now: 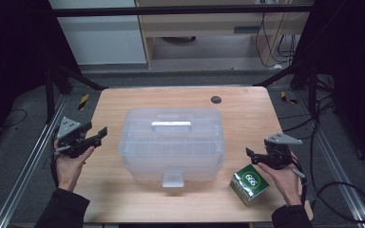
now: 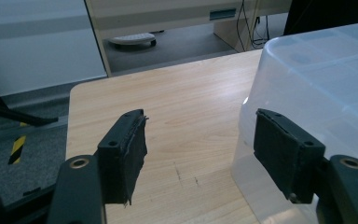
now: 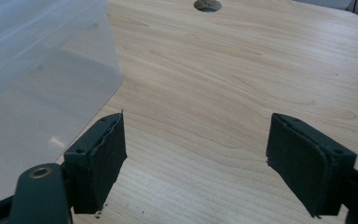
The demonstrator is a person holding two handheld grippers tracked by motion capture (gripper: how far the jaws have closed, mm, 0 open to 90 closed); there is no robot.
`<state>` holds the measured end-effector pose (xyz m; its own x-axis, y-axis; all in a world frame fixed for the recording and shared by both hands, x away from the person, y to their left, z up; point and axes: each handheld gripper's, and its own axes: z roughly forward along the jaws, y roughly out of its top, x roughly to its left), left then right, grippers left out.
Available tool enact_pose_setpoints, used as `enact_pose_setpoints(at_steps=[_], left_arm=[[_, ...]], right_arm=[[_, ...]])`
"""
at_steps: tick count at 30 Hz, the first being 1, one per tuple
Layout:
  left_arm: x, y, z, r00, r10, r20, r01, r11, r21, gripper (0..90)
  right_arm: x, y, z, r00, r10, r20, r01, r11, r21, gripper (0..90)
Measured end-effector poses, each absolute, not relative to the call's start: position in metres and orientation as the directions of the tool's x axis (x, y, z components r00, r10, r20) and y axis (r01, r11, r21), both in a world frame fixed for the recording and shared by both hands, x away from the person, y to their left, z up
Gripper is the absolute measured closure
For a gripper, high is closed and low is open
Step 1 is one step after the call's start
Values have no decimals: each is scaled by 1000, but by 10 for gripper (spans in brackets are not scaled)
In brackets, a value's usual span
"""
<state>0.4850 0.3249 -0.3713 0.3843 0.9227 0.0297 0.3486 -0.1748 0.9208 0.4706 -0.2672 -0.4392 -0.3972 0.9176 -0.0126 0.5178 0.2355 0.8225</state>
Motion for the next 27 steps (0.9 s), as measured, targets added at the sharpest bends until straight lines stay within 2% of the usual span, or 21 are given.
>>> enact_pose_setpoints(at_steps=[9,27], left_arm=[[493,317,-344,403,912,74,331,-221,918,276],[501,286,-299,478,864,157,274,-317,908,263]], right_arm=[[471,-267,-436,-408,913,-32,516,259,816,179],[469,-274,-435,-405,913,-37,521,264,812,170]])
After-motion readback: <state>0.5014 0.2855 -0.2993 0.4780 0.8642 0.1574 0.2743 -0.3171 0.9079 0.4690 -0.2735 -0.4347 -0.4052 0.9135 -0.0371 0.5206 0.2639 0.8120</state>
